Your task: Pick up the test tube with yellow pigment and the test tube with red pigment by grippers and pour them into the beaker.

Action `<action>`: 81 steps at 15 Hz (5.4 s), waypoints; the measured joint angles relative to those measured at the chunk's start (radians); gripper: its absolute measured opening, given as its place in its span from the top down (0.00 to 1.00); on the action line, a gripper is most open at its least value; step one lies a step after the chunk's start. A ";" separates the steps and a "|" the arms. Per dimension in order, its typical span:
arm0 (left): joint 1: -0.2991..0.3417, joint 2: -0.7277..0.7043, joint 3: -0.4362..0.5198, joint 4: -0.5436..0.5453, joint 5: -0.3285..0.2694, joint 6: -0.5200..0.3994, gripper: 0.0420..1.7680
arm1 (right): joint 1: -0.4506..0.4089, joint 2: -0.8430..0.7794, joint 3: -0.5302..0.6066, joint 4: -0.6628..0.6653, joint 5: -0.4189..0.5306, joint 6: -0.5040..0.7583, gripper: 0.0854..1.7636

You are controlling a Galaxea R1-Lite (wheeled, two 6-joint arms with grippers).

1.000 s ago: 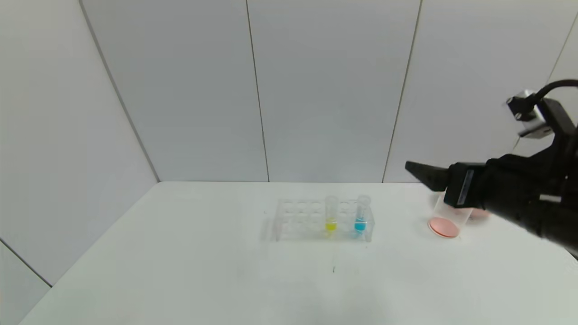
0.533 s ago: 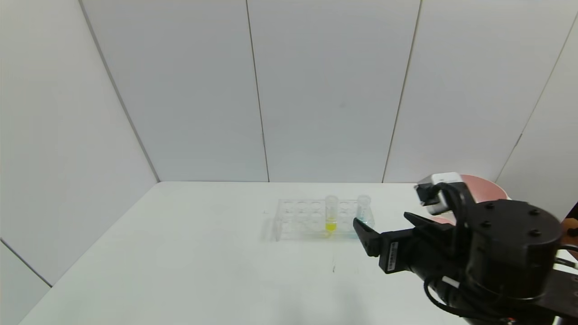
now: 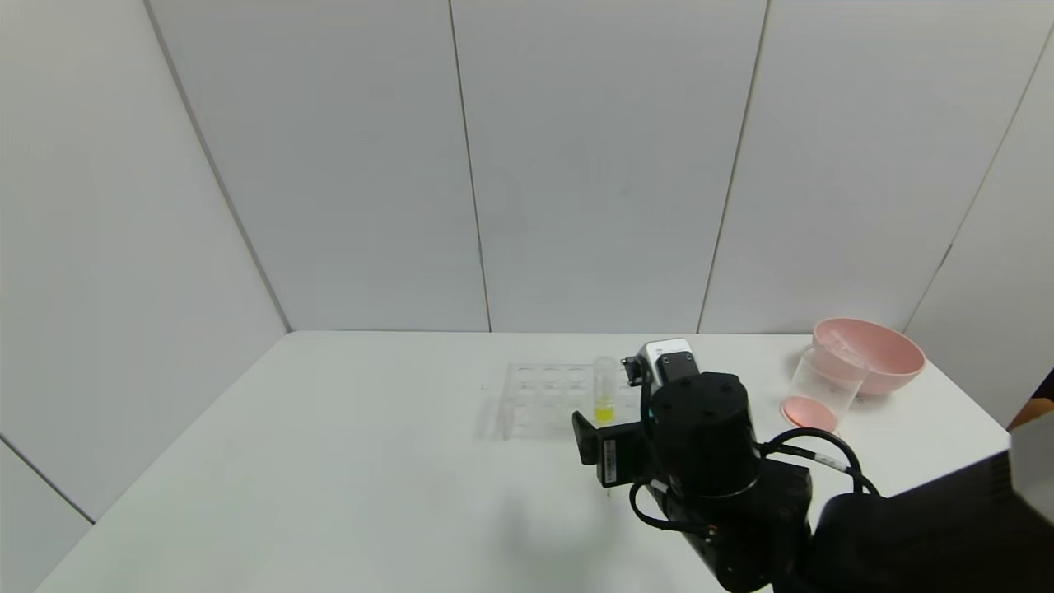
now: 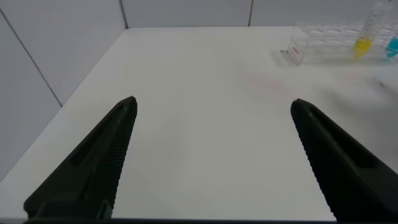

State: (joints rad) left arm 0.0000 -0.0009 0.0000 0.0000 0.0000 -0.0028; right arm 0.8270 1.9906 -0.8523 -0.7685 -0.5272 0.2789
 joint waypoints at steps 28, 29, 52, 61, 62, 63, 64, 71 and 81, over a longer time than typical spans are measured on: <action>0.000 0.000 0.000 0.000 0.000 0.000 0.00 | -0.158 0.221 -0.306 0.071 0.114 -0.067 0.76; 0.000 0.000 0.000 0.000 0.000 0.000 0.00 | -0.159 0.208 -0.306 0.071 0.114 -0.076 0.76; 0.000 0.000 0.000 0.000 0.000 0.000 0.00 | -1.122 -0.189 -0.215 0.155 0.975 -0.450 0.76; 0.000 0.000 0.000 0.000 0.000 0.000 0.00 | -1.227 -0.008 -0.208 -0.060 1.150 -1.042 0.76; 0.000 0.000 0.000 0.000 0.000 0.000 0.00 | -1.220 -0.002 -0.206 -0.062 1.151 -1.089 0.76; 0.000 0.000 0.000 0.000 0.000 0.000 0.00 | -1.212 0.001 -0.203 -0.066 1.161 -1.128 0.76; 0.000 0.000 0.000 0.000 0.000 0.000 0.00 | -1.208 0.004 -0.202 -0.081 1.184 -1.169 0.76; 0.000 0.000 0.000 0.000 0.000 0.000 0.00 | -1.205 0.015 -0.094 -0.256 1.265 -1.394 0.76; 0.000 0.000 0.000 0.000 0.000 0.000 0.00 | -1.197 0.043 -0.060 -0.229 1.153 -1.801 0.76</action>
State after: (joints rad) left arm 0.0000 -0.0009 0.0000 0.0000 0.0000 -0.0023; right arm -0.3702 2.0340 -0.9121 -0.9974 0.6253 -1.5223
